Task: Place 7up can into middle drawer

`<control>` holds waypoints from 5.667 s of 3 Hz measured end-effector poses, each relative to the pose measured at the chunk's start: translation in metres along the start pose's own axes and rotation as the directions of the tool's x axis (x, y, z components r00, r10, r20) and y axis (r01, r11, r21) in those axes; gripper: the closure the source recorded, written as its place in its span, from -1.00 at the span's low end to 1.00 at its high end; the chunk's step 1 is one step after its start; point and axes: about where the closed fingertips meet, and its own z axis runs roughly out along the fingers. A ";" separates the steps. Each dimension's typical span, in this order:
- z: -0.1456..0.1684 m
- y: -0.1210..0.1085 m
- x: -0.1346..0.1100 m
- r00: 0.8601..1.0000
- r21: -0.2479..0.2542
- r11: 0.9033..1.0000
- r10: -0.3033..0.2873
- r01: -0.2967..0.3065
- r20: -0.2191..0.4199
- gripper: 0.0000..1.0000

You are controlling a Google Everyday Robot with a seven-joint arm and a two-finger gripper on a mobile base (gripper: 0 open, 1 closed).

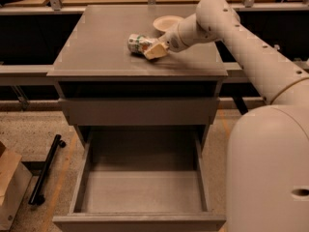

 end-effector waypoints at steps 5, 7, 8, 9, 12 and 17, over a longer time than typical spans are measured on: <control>-0.125 0.119 0.025 0.993 -0.014 1.000 0.003 -0.005 -0.117 1.00; -0.110 0.142 0.036 0.989 -0.113 0.992 -0.067 0.052 -0.134 1.00; -0.111 0.183 0.071 0.993 -0.199 0.979 -0.062 0.041 -0.100 1.00; -0.102 0.216 0.125 0.994 -0.267 0.964 -0.010 -0.019 -0.107 1.00; -0.067 0.244 0.193 0.988 -0.348 0.934 0.028 -0.080 -0.153 1.00; 0.064 0.322 0.386 0.966 -0.513 0.819 0.194 -0.256 -0.172 1.00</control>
Offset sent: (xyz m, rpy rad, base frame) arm -0.1176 -0.0346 0.0753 -0.0607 -0.0491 0.0237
